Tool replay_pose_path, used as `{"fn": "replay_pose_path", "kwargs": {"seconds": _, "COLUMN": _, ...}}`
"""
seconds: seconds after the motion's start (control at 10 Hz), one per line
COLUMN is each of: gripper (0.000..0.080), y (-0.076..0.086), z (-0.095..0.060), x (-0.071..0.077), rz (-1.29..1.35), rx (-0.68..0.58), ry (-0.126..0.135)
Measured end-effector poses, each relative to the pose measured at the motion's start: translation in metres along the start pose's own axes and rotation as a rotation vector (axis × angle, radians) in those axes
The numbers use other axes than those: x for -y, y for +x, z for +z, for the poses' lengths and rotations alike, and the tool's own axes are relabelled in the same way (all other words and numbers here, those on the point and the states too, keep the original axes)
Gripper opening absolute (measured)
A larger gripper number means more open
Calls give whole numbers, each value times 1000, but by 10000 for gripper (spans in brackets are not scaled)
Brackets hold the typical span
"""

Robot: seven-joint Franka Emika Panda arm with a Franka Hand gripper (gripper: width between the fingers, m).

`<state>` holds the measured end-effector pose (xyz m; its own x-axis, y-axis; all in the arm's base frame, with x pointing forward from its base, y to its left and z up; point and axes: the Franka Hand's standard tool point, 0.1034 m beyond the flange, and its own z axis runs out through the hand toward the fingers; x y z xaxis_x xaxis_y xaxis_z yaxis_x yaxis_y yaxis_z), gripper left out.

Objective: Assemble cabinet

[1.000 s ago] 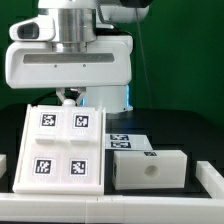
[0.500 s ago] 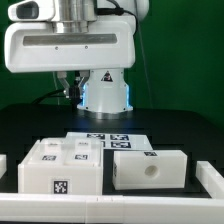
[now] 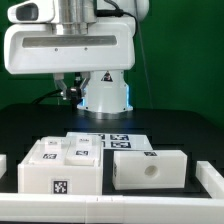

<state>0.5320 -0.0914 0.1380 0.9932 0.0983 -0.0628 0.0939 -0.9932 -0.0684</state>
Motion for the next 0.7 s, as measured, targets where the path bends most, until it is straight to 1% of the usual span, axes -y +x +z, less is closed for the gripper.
{"fn": "replay_pose_path", "kwargs": {"seconds": 0.1, "gripper": 259, "y": -7, "z": 8, "x": -5, "rz": -1, "rx": -1, "ry": -4}}
{"fn": "replay_pose_path", "kwargs": {"seconds": 0.2, "gripper": 259, "y": -18, "z": 21, "x": -5, "rz": 13, "rx": -5, "ry": -15}}
{"fn": "replay_pose_path", "kwargs": {"seconds": 0.3, "gripper": 455, "y": -28, "z": 31, "x": -3, "rz": 12, "rx": 5, "ry": -19}}
{"fn": "replay_pose_path", "kwargs": {"seconds": 0.4, "gripper": 581, "y": -25, "z": 27, "x": -4, "rz": 12, "rx": 4, "ry": -17}}
{"fn": "replay_pose_path", "kwargs": {"seconds": 0.5, "gripper": 628, "y": -24, "z": 27, "x": -4, "rz": 12, "rx": 1, "ry": -18}}
{"fn": "replay_pose_path", "kwargs": {"seconds": 0.6, "gripper": 628, "y": -24, "z": 27, "x": -4, "rz": 12, "rx": 2, "ry": -18}}
{"fn": "replay_pose_path", "kwargs": {"seconds": 0.7, "gripper": 645, "y": -26, "z": 28, "x": -5, "rz": 18, "rx": 2, "ry": -17}}
